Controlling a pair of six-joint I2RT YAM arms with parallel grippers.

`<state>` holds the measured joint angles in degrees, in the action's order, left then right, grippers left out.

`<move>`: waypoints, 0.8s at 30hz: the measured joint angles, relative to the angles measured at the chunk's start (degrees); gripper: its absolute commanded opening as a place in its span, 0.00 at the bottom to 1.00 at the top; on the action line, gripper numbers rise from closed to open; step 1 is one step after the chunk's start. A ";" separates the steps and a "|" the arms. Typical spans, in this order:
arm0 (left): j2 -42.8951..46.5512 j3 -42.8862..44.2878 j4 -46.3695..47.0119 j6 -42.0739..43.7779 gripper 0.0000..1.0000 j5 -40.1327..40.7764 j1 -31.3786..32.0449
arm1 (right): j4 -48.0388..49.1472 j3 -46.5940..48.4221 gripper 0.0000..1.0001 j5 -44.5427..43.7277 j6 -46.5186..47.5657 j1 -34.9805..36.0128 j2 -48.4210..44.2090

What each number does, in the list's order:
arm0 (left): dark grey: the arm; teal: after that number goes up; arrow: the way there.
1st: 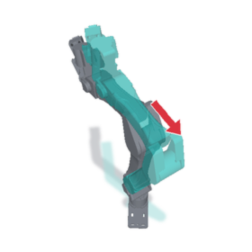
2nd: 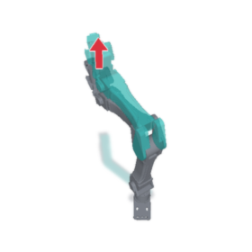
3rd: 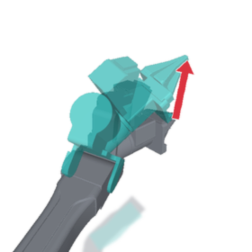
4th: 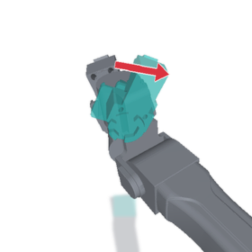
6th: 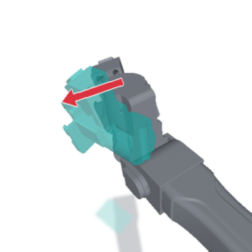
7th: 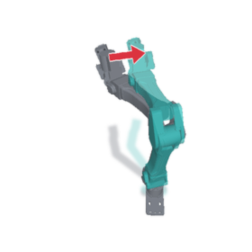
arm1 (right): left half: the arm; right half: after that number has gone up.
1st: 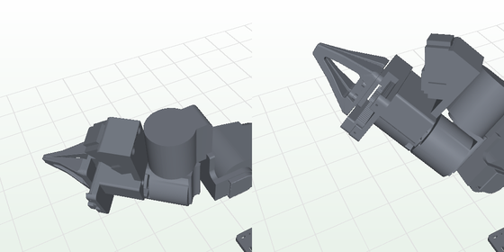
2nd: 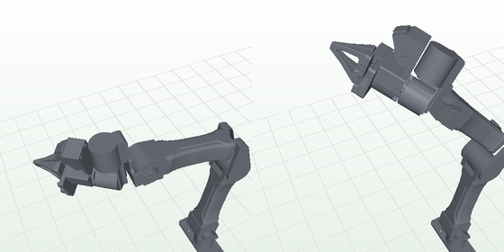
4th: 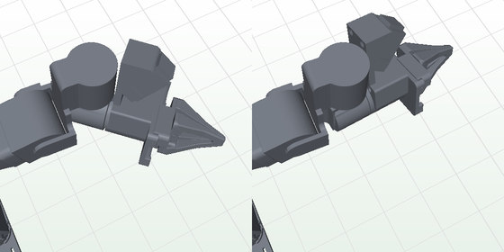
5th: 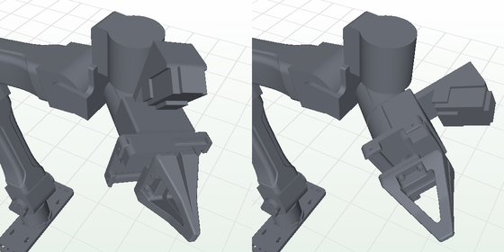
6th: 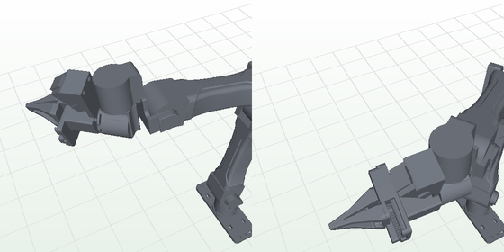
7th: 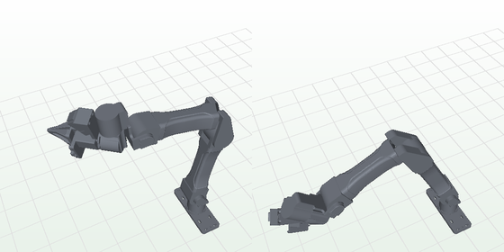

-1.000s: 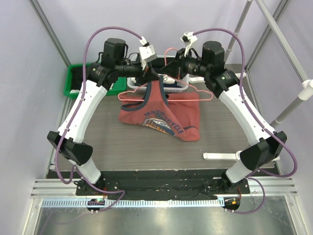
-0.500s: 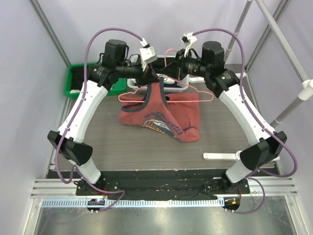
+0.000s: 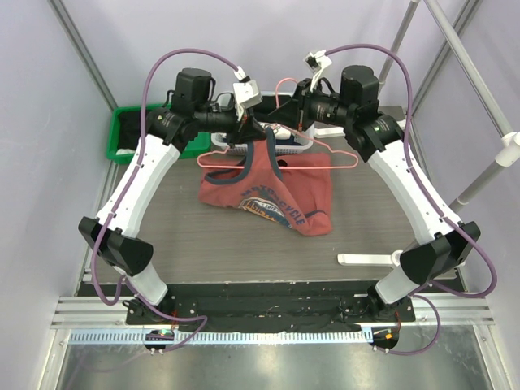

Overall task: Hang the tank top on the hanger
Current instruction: Hang the tank top on the hanger.

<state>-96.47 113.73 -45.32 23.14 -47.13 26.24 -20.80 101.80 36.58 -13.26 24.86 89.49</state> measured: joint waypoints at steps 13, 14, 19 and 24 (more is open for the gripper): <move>0.20 0.02 0.96 -1.60 0.00 -0.37 0.02 | -0.57 0.76 0.06 0.26 -0.28 -0.28 0.00; 0.22 0.02 0.96 -1.79 0.00 -0.24 0.02 | -0.52 0.76 0.09 0.28 -0.28 -0.28 0.00; 0.33 0.02 1.40 -3.32 0.00 0.72 0.15 | -0.04 0.76 0.39 0.42 -0.11 -0.28 0.00; 0.33 0.02 1.38 -4.26 0.00 3.45 0.20 | 0.66 0.76 0.62 1.16 0.00 -0.28 -0.92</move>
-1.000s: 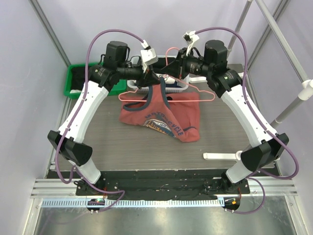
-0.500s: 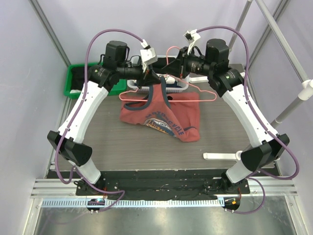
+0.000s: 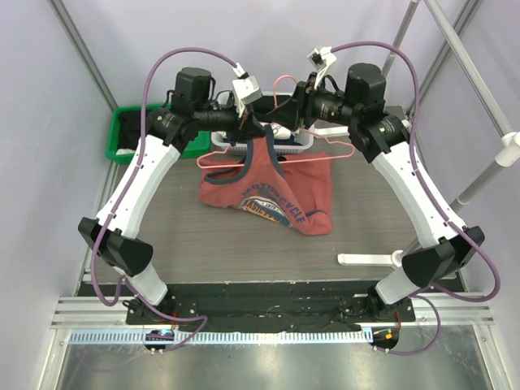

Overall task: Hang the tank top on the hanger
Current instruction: Hang the tank top on the hanger.

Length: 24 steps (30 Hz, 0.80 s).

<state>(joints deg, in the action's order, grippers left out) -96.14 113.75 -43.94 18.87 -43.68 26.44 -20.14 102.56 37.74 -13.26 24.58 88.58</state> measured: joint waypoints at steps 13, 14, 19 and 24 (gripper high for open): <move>2.32 0.02 -3.93 2.64 0.00 2.21 -0.31 | -2.51 0.09 0.94 -0.13 5.86 -1.14 -3.91; 2.99 0.02 -4.44 2.93 0.00 2.40 -0.31 | -3.39 0.13 0.94 -0.15 6.86 -1.25 -4.33; 6.47 -0.02 -6.54 4.57 0.00 2.86 -1.05 | -8.50 2.08 0.94 -0.42 11.28 -1.49 -5.64; 9.16 -0.15 -8.74 6.05 0.00 3.13 -1.88 | -12.09 4.87 0.91 -3.52 14.38 -1.60 -8.15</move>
<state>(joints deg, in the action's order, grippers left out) -86.98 113.60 -52.69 24.93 -40.56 24.56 -32.23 107.44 34.22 1.13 22.98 80.42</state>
